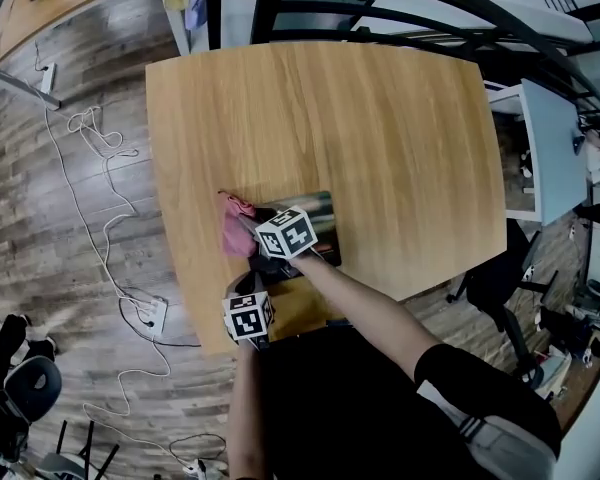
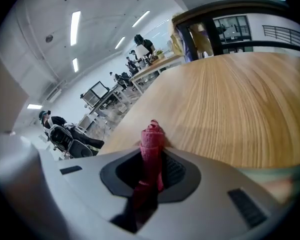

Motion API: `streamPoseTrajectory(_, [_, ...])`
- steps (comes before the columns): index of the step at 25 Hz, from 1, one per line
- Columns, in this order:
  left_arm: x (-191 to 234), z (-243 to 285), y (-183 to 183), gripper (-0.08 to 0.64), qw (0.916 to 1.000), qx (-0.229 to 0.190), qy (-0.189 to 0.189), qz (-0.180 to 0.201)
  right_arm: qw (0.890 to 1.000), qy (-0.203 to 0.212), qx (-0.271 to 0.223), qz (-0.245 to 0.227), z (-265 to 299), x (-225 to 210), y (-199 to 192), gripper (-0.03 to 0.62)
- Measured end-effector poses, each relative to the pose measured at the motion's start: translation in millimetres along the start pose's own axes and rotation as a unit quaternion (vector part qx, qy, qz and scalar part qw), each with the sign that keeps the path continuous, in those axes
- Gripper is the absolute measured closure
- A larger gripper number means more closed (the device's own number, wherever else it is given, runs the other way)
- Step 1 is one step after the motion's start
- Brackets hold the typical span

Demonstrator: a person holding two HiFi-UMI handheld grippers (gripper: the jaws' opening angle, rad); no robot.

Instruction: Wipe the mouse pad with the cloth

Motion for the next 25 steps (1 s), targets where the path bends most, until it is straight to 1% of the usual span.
streamPoseTrajectory(3, [-0.4,-3.9,2.2,0.537,0.9999,-0.003,0.01,0.0,0.999,-0.012,0.002,-0.041,2.2,2.3,0.8,0.522])
streamPoseTrajectory(6, [-1.5,-3.1,3.1,0.537,0.9997,0.001,0.02,0.016,0.995,-0.034,0.006,-0.09,1.6,2.3,2.6,0.522])
streamPoseTrajectory(9, [-1.3,-2.7,2.0,0.537,0.9995,0.005,0.022,0.022,0.992,-0.05,0.005,-0.12,-2.2,0.0,2.7,0.522])
streamPoseTrajectory(11, [-1.5,-3.8,2.4,0.537,0.9995,0.008,0.024,0.021,0.99,-0.055,0.003,-0.127,-5.9,-3.0,2.5,0.522])
streamPoseTrajectory(17, [0.2,-0.9,1.5,0.537,0.9994,0.008,0.027,0.018,0.99,-0.068,-0.003,-0.124,-18.3,-19.0,3.7,0.522])
streamPoseTrajectory(25, [0.3,-3.2,-0.4,0.537,0.9991,0.018,0.036,0.016,0.988,-0.094,-0.009,-0.119,-45.1,-52.6,0.1,0.522])
Point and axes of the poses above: the fingertips, and each gripper's own axes: z forward along the fingers, x to its left, y out of its top, the point moved 5 cm from there along -z, backward along the fingers, and after that the axes turned 7 degrees about z, right-handed, at the moved point
